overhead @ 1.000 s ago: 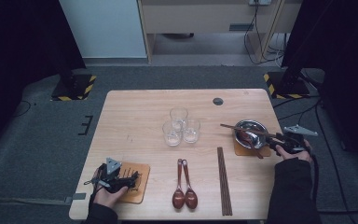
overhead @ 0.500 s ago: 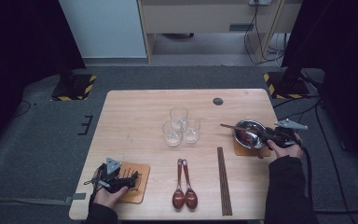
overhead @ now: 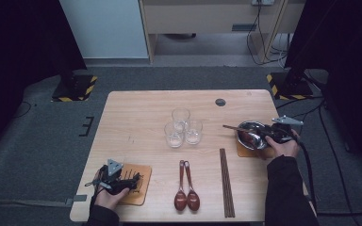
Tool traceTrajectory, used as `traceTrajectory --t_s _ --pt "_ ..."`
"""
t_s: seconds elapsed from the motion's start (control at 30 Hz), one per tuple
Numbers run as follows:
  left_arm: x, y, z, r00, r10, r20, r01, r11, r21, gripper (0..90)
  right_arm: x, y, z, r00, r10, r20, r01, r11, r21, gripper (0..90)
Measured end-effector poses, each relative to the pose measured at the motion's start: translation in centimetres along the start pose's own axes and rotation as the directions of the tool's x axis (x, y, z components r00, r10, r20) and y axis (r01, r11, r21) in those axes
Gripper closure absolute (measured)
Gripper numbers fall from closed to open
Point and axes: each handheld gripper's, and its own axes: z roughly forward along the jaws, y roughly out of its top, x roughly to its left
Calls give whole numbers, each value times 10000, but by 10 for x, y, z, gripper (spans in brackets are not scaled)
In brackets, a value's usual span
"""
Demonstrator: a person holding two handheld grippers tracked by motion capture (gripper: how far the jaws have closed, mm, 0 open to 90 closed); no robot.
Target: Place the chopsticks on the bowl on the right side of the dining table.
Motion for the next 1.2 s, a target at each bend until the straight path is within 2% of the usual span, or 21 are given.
traceTrajectory --t_s 0.3,0.8,1.2 --pt "0 0 0 10000 1 -1 -1 10000 2 37 0 5 10 10000 -24 -11 24 10000 -50 567" --pt "0 0 0 10000 5 0 -5 10000 4 37 -1 4 21 9997 -183 134 179 9995 246 543" --pt "0 0 0 10000 3 -3 -3 10000 2 37 -1 2 15 9991 -270 -336 287 9983 507 544"
